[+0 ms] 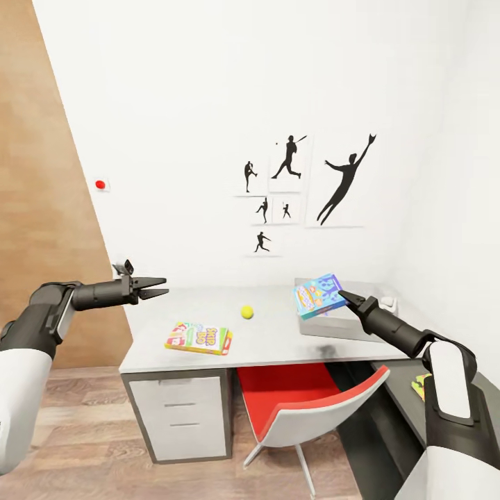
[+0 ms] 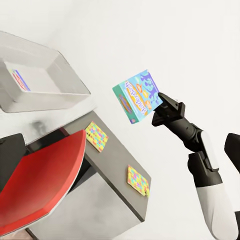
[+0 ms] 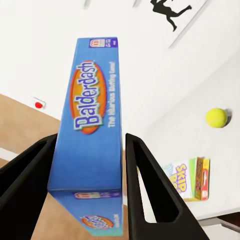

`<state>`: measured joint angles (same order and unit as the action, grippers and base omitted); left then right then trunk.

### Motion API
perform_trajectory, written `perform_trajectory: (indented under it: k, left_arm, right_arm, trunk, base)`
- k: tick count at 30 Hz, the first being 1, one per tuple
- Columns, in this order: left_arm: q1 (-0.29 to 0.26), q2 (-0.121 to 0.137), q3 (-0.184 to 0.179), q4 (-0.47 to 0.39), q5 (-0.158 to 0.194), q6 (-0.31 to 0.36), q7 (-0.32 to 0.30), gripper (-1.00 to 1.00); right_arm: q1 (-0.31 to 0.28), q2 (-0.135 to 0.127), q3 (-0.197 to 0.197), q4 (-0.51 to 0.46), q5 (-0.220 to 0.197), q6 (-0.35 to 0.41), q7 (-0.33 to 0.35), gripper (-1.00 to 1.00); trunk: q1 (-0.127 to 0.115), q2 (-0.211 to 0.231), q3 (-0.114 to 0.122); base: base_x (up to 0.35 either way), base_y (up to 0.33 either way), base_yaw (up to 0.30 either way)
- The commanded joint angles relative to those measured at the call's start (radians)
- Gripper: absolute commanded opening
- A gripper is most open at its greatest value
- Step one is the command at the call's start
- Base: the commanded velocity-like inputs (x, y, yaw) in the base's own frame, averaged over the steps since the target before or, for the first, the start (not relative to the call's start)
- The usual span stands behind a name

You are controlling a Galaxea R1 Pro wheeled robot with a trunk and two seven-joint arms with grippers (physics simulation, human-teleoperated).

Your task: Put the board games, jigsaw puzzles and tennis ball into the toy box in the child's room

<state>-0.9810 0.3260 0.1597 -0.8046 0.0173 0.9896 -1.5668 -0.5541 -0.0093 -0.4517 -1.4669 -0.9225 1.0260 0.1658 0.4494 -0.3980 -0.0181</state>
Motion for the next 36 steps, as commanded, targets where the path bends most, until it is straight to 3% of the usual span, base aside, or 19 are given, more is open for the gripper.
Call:
perform_trajectory:
  k: [1, 9, 16, 36]
  left_arm:
    - [-0.001, 0.0, 0.0, 0.0, 0.0, 0.011, -0.004, 1.0]
    - [0.001, 0.01, 0.001, 0.001, 0.001, 0.011, -0.004, 1.0]
    - [0.001, 0.013, 0.0, 0.001, 0.003, 0.011, -0.004, 1.0]
    - [0.002, 0.012, 0.0, -0.001, 0.005, 0.011, -0.004, 1.0]
  right_arm:
    - [-0.001, 0.0, -0.002, 0.0, 0.009, 0.005, 0.011, -1.0]
    - [-0.001, -0.001, -0.003, 0.002, 0.01, 0.005, 0.011, -1.0]
    - [-0.001, -0.001, -0.001, 0.002, 0.01, 0.005, 0.011, -1.0]
    - [-0.001, -0.003, -0.006, 0.002, 0.01, 0.005, 0.01, -1.0]
  trunk:
    - [0.001, -0.002, -0.002]
    - [0.001, -0.002, -0.002]
    - [0.001, -0.002, -0.001]
    - [0.001, -0.002, 0.006]
  base:
    - [0.016, 0.204, 0.0]
    - [0.155, 0.21, 0.0]
    - [0.214, -0.003, -0.042]
    - [0.053, -0.037, -0.261]
